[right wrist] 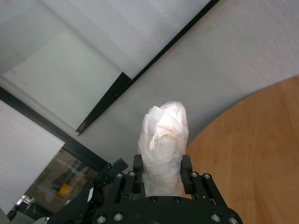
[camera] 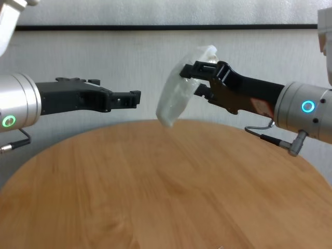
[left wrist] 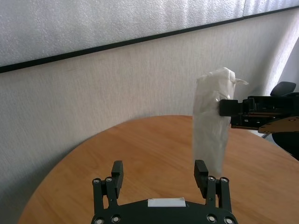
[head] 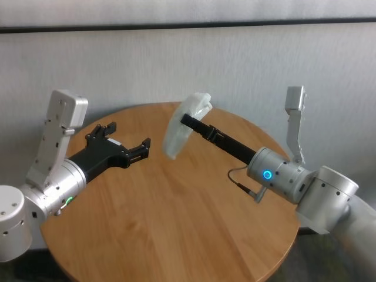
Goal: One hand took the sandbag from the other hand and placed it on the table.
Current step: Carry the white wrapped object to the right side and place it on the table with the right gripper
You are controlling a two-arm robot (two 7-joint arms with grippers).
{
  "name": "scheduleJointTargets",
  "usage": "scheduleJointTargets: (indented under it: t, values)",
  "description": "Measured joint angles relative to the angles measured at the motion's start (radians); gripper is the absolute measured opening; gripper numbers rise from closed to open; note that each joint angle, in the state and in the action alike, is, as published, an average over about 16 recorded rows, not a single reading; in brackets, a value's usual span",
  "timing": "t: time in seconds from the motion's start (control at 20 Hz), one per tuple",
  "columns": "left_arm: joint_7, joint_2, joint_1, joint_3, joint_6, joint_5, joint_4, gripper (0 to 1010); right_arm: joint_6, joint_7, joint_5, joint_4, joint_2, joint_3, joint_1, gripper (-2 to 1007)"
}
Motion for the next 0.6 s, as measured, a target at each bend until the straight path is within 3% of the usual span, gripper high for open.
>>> scheduleJointTargets:
  t: [0.6]
  values:
    - [0.001, -0.021, 0.007, -0.019, 0.02, 0.022, -0.003, 1000, -0.015, -0.013, -0.015, 0.0, 0.044, 0.014, -0.017, 470]
